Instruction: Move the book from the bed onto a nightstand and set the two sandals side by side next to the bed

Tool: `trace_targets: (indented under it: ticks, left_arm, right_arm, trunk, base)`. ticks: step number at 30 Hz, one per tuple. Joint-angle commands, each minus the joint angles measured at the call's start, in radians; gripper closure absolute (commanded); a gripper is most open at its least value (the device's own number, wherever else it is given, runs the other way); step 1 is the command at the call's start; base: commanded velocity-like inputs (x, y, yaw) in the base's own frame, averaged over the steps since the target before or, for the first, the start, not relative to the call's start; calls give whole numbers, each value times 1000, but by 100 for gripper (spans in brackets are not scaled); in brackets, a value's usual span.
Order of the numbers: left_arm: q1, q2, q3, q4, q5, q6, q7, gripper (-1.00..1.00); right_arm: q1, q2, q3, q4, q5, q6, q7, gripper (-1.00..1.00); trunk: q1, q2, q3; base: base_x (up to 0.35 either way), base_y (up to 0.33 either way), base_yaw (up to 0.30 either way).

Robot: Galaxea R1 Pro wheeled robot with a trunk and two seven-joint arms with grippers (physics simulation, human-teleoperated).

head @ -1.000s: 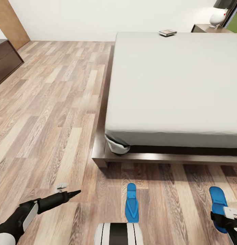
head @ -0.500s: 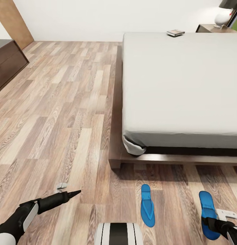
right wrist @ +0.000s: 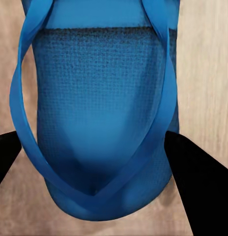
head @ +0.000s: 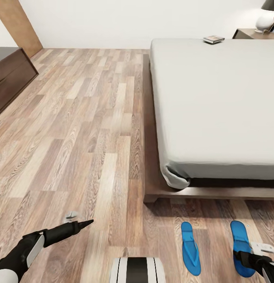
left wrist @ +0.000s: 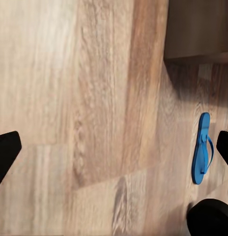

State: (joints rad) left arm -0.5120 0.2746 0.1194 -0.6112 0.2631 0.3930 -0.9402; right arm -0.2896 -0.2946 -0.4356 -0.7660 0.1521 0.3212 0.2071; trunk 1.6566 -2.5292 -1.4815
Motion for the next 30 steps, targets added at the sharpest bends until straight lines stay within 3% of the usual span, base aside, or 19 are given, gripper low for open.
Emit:
trace_targets:
  ticks: [1, 9, 14, 30]
  left_arm:
    - [0, 0, 0, 1, 7, 9, -3, -100]
    - [0, 0, 2, 1, 10, 7, -5, -100]
    - [0, 0, 3, 1, 10, 8, -4, -100]
    - [0, 1, 3, 1, 10, 9, -6, -100]
  right_arm:
    - [0, 1, -5, -3, 11, 5, 9, 100]
    - [0, 2, -5, -3, 12, 7, 9, 100]
    - [0, 2, -5, -3, 12, 7, 9, 100]
    - [0, 1, -5, -3, 12, 12, 9, 100]
  trunk:
    - [0, 0, -1]
    - [0, 0, -1]
    - [0, 0, -1]
    - [6, -3, -55]
  base:
    - [134, 292, 0]
    - [30, 271, 0]
    - [1, 63, 0]
    - [0, 1, 0]
